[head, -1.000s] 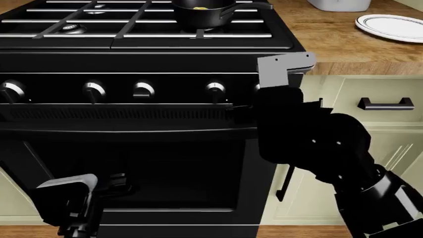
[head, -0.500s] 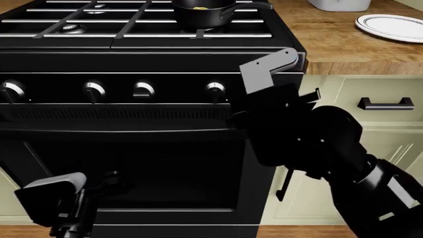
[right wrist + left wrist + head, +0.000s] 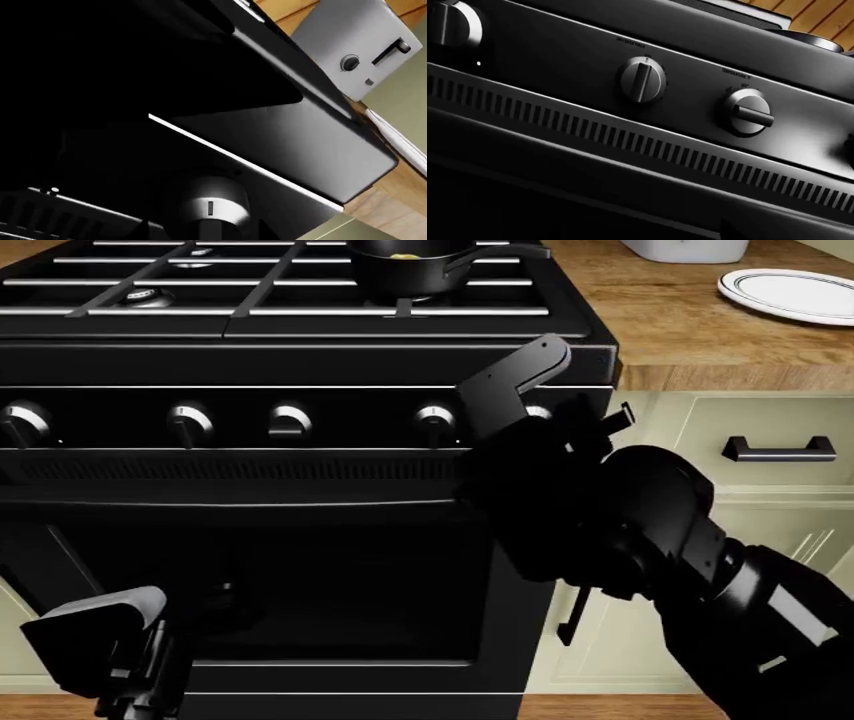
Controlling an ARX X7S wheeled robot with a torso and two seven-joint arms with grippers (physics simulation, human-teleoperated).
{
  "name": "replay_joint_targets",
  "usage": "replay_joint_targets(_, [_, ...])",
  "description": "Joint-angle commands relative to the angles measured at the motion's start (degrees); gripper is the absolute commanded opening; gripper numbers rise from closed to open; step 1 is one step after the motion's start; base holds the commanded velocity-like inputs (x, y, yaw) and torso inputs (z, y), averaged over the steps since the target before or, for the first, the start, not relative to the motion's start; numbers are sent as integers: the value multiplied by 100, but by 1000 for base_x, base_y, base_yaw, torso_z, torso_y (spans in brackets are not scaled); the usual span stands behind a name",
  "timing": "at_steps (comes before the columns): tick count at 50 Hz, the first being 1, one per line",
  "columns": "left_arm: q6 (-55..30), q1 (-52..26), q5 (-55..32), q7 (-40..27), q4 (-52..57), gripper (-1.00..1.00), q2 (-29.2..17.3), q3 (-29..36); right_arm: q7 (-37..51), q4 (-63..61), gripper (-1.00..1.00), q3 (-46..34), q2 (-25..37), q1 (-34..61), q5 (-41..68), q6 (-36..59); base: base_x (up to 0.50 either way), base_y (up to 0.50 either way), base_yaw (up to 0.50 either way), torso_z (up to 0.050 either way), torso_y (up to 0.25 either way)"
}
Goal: Frozen meat rests on a plate on the counter. Retrieve the meat and place it in a pot on a burner. Then turn the burner on.
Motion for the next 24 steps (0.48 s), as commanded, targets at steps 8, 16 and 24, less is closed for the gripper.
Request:
replay_joint_targets(8, [5, -4, -24, -4, -26, 100, -6, 24, 416, -457, 100, 499, -61, -142, 832, 184, 0, 0, 0, 0, 0])
replay_joint_targets(16, [7, 1, -37, -7, -14, 100, -14, 32, 821, -702, 100, 677, -71, -193, 1235, 386, 0, 0, 0, 0, 0])
replay_joint_targets(24, [48, 24, -11, 5, 14, 100, -19, 50, 1659, -1140, 100, 970, -80, -219, 1980, 699, 0, 0, 0, 0, 0])
